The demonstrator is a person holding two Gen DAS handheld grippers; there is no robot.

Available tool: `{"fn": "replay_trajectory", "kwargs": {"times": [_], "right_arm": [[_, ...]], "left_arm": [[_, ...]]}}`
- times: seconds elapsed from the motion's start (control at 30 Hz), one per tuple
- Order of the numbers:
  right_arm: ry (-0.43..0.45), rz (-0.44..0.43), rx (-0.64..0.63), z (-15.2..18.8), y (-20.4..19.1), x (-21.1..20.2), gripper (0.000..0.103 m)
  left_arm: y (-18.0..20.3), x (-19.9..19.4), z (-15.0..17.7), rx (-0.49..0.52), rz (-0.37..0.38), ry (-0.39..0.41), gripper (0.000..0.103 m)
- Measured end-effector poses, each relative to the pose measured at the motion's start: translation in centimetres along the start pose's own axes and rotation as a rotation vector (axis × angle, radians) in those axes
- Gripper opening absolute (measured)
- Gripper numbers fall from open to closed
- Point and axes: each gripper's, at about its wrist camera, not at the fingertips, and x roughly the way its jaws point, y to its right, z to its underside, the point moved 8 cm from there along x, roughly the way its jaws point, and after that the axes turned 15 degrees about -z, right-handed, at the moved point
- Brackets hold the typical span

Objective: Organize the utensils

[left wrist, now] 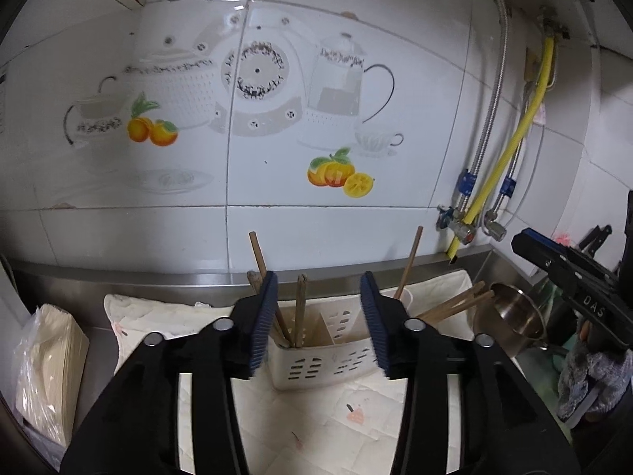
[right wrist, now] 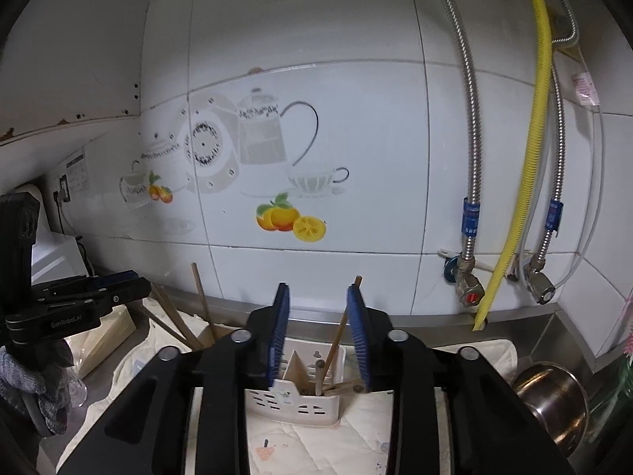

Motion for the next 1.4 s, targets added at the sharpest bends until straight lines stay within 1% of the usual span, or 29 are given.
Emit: {"fn": "replay_trajectory", "kwargs": {"times": [0.07, 0.1, 0.13, 0.2, 0.27, 0.33, 0.4, 0.43, 0.5, 0.57, 0.63, 0.7, 0.77, 0.83, 0.87, 1.0, 1.17, 1.4], "right_arm": [[0.014, 0.0, -0.007, 0.2, -0.6, -0.8, 0.038], [0.018, -0.003, -0.008, 0.5, -0.8, -1.2, 0.04], [0.02, -0.004, -0.009, 0.7, -1.0, -1.4, 0.041], [0.028, -0.01, -0.02, 1.5, -1.7, -2.2, 0.043], [0.031, -0.003, -0.032, 2.2, -2.3, -2.8, 0.052], [0.03, -0.002, -0.045, 3.1, -2.8, -3.3, 0.053], [0.027, 0.007, -0.057, 4.3, -3.3, -3.9, 0.058], [0.024, 0.006, -0.057, 4.8, -3.5, -4.1, 0.061], [0.016, 0.006, -0.051, 6.2, -3.8, -4.4, 0.064], [0.007, 0.016, -0.047, 7.3, -3.9, -4.6, 0.07], [-0.006, 0.025, -0.044, 8.6, -4.0, -4.8, 0.074], [-0.016, 0.034, -0.044, 9.5, -4.1, -4.9, 0.077], [-0.021, 0.051, -0.041, 10.4, -4.1, -5.2, 0.084], [-0.017, 0.062, -0.033, 10.9, -4.0, -5.5, 0.086], [-0.02, 0.061, -0.024, 11.3, -3.9, -5.7, 0.089], [-0.033, 0.061, -0.009, 12.6, -4.1, -6.2, 0.092], [-0.038, 0.084, -0.002, 14.2, -4.5, -6.8, 0.095], [-0.066, 0.103, 0.033, 16.4, -4.3, -7.1, 0.096]], "left_arm": [[0.0, -0.9, 0.5, -0.014, 0.01, 0.008, 0.052], [0.0, -1.4, 0.9, -0.018, 0.016, 0.011, 0.055], [0.1, -1.7, 1.1, -0.02, 0.016, 0.012, 0.061], [0.2, -2.5, 2.0, -0.02, 0.01, 0.024, 0.065], [0.4, -3.3, 3.0, -0.009, 0.01, 0.033, 0.069], [0.5, -3.9, 3.9, -0.003, 0.004, 0.038, 0.079], [0.5, -4.4, 4.8, 0.008, -0.005, 0.045, 0.081], [0.5, -4.6, 5.2, 0.011, -0.01, 0.047, 0.084], [0.4, -5.1, 6.3, 0.024, -0.022, 0.053, 0.088], [0.2, -5.5, 7.2, 0.034, -0.04, 0.062, 0.091], [0.0, -6.0, 7.8, 0.032, -0.049, 0.069, 0.096], [-0.3, -6.4, 8.5, 0.027, -0.046, 0.074, 0.098], [-0.5, -6.8, 9.3, 0.029, -0.055, 0.076, 0.098], [-0.6, -7.0, 10.0, 0.036, -0.067, 0.075, 0.098], [-0.7, -7.1, 10.4, 0.038, -0.074, 0.073, 0.098], [-1.3, -7.5, 12.2, 0.035, -0.09, 0.052, 0.098], [-2.4, -7.6, 14.2, 0.017, -0.111, 0.019, 0.098], [-3.6, -7.5, 16.4, 0.008, -0.142, -0.012, 0.098]]}}
